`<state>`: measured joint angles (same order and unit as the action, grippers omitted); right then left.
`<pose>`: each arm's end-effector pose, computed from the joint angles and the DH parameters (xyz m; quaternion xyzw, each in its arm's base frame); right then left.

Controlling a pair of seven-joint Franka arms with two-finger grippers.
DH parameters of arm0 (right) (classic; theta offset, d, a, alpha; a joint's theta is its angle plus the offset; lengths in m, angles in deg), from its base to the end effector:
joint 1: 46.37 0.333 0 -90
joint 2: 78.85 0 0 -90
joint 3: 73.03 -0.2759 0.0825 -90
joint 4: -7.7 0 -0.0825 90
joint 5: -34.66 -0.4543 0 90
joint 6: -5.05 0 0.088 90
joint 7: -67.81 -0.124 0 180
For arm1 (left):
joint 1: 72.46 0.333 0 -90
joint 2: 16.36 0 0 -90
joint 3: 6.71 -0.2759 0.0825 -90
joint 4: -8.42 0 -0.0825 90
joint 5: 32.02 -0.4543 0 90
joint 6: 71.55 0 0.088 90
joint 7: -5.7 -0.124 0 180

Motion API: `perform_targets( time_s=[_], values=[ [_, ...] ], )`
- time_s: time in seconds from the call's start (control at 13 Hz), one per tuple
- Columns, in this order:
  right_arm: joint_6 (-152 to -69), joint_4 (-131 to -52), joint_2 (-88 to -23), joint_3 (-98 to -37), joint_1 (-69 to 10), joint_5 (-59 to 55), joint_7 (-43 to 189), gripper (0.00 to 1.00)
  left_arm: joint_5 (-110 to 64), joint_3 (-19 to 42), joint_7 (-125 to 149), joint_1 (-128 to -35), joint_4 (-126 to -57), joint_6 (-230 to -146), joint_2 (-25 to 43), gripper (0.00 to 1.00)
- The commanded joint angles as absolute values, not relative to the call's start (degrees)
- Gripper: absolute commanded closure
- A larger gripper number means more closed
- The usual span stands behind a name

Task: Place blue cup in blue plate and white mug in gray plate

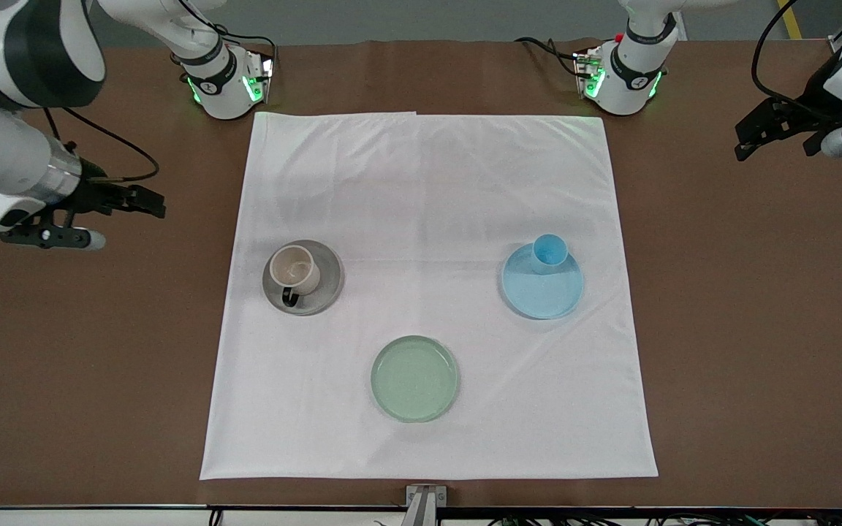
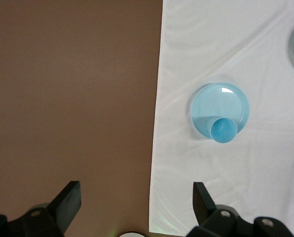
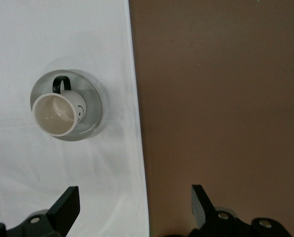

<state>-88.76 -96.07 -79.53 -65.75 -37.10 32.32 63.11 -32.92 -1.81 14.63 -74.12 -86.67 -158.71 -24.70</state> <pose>0.6068 0.0257 0.4508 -0.9961 0.0265 0.0820 0.0162 0.5756 -0.0670 0.6024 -0.9997 -0.0215 -0.0052 0.0135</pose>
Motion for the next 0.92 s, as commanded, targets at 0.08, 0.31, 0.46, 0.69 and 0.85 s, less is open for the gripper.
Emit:
perform_targets(
  time_s=[0.08, 0.31, 0.46, 0.69, 0.85],
  values=[
    [-90.05, -96.72, -80.61, -66.71, -43.81, 32.90, 71.06, 0.00, -33.34, -1.88, 14.14, -74.39, -86.94, -159.27, -24.89, 0.00],
    [-89.79, -90.84, -80.26, -66.79, -44.17, 35.44, 71.15, 0.00, -33.34, -1.88, 14.23, -74.39, -86.94, -159.27, -24.80, 0.00],
    [-89.52, -86.98, -79.65, -66.88, -44.26, 35.36, 70.97, 0.00, -33.34, -1.79, 14.23, -74.39, -87.02, -159.18, -24.97, 0.00],
    [-89.00, -82.04, -78.32, -66.88, -43.82, 35.62, 70.80, 0.00, -33.26, -1.35, 13.97, -74.39, -86.85, -159.01, -25.06, 0.00],
    [-89.00, -78.97, -78.32, -66.88, -44.26, 35.63, 70.88, 0.00, -33.26, -0.56, 14.41, -74.39, -86.94, -159.01, -24.88, 0.00]
  ],
)
